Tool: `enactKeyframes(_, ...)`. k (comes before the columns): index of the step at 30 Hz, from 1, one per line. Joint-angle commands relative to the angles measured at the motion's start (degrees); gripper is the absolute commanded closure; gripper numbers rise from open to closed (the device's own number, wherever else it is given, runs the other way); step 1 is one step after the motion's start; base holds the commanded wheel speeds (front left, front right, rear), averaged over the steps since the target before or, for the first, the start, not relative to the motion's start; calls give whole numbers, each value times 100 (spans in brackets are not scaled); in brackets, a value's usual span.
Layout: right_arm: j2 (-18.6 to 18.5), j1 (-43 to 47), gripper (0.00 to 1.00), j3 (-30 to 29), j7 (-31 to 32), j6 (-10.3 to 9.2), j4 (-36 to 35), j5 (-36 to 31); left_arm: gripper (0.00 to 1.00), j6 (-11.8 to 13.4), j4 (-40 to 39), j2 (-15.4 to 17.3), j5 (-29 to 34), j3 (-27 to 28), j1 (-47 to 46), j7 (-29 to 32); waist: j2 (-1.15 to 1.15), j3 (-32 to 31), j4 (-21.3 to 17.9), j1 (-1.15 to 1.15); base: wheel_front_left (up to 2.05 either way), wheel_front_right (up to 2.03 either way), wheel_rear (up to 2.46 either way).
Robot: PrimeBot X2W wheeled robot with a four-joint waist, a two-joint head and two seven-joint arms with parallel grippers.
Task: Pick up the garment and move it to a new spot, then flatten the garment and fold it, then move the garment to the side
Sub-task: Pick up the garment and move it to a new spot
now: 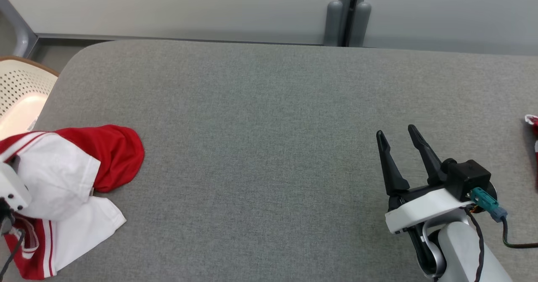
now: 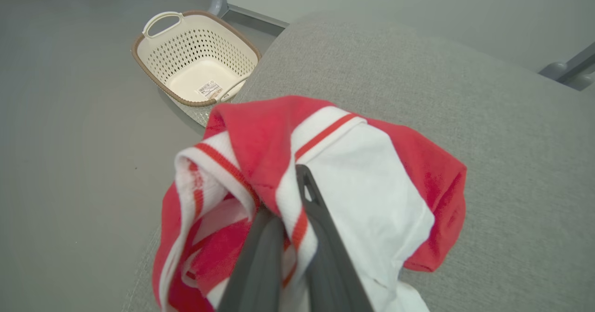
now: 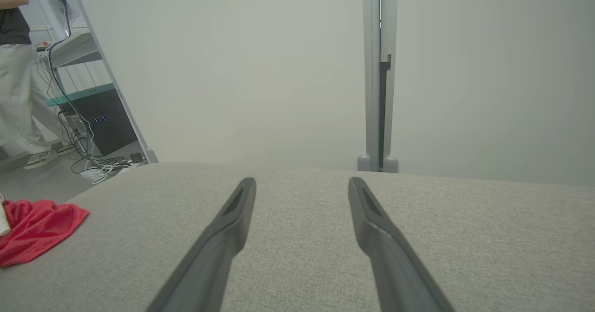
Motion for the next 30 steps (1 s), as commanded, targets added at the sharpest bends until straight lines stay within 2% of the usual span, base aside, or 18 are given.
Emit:
enactKeyframes(1, 8, 65, 0, 4, -63, -2, 42, 58, 100, -34, -167, 54, 62, -52, -162, -44, 0, -170, -67, 0, 0, 0, 0)
enactKeyframes(7, 73, 190, 0, -36, -114, -2, 129, 104, 100, -85, -1349, 121, 194, -344, -362, 3, 0, -489, -428, 0, 0, 0, 0)
enactKeyframes(10, 94, 244, 0, -74, -121, -2, 134, 106, 100, -73, -2128, 53, 167, -443, -356, 163, 0, -586, -698, 0, 0, 0, 0)
enactKeyframes(12, 108, 259, 0, -55, -131, -2, 122, 98, 100, 9, -2896, 45, 184, -505, -335, 351, 0, -642, -1029, 0, 0, 0, 0)
enactKeyframes(19, 84, 226, 0, -63, -142, -2, 92, 82, 100, 254, -4457, -149, 151, -655, -475, 683, 0, -668, -1795, 0, 0, 0, 0)
enactKeyframes(25, 36, 200, 0, -147, -146, -2, 45, 117, 100, 466, -5352, -519, 21, -677, -598, 603, 0, -617, -2237, 0, 0, 0, 0)
enactKeyframes(30, 54, 289, 0, -178, -148, -2, 33, 138, 100, 679, -5524, -795, -123, -649, -110, 440, 0, -555, -2386, 0, 0, 0, 0)
